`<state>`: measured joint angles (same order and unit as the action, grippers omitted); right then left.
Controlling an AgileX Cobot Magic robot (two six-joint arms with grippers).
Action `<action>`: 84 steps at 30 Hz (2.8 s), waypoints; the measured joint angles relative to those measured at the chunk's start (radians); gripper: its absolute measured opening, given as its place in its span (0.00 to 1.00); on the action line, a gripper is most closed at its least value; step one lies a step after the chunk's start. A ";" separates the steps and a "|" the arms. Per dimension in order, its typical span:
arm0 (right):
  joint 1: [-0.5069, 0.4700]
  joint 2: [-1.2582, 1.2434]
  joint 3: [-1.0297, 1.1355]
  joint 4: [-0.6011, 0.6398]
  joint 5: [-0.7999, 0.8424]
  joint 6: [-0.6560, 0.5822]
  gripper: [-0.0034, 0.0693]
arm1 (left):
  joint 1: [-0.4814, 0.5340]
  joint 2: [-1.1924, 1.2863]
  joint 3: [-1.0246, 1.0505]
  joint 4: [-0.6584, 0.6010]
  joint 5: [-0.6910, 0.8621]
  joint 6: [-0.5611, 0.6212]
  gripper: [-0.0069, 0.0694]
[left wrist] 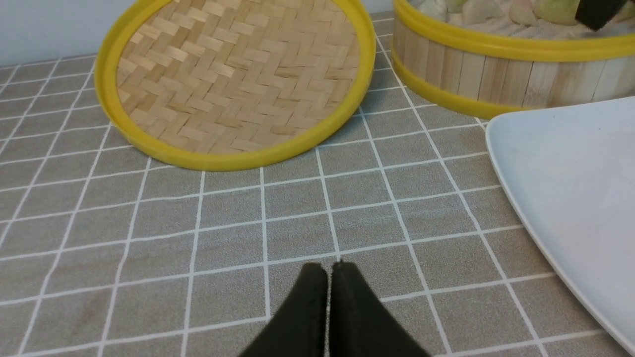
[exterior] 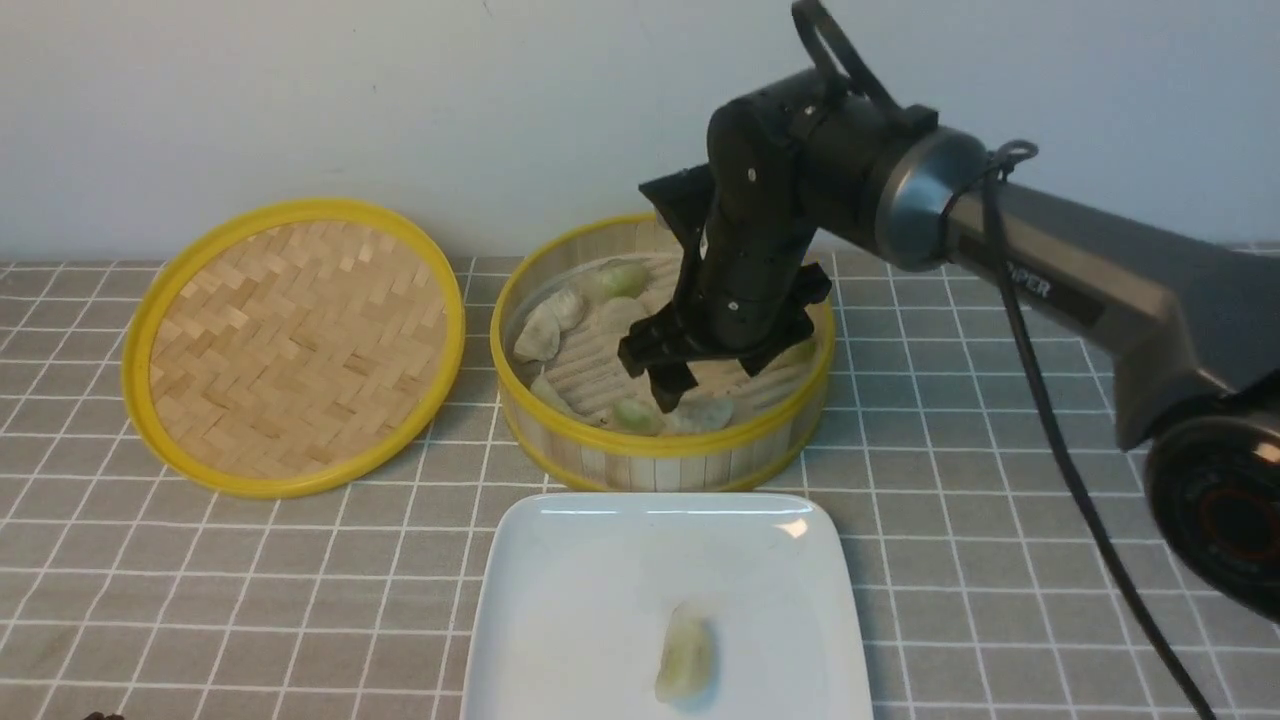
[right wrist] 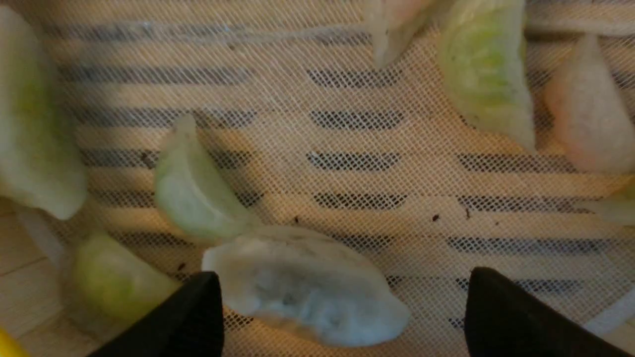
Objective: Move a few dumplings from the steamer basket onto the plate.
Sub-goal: Use the right arm to grab a dumpling from inside the steamer, then use the right arm to put the dumpling into the plate, then use the right arm to grab a dumpling from inside the steamer
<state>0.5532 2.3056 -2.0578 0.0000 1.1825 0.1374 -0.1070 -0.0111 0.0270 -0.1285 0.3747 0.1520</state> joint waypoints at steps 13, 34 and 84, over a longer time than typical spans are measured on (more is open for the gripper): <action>0.000 0.052 -0.001 0.035 -0.020 0.000 0.61 | 0.000 0.000 0.000 0.000 0.001 0.000 0.08; 0.023 -0.198 -0.024 0.215 0.062 -0.046 0.36 | 0.000 0.000 0.000 0.000 0.001 0.000 0.08; 0.077 0.080 -0.042 -0.053 -0.151 -0.027 0.78 | 0.000 0.000 0.000 0.000 0.002 0.000 0.08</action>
<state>0.6304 2.3858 -2.0999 -0.0527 1.0314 0.1099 -0.1070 -0.0111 0.0270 -0.1285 0.3764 0.1520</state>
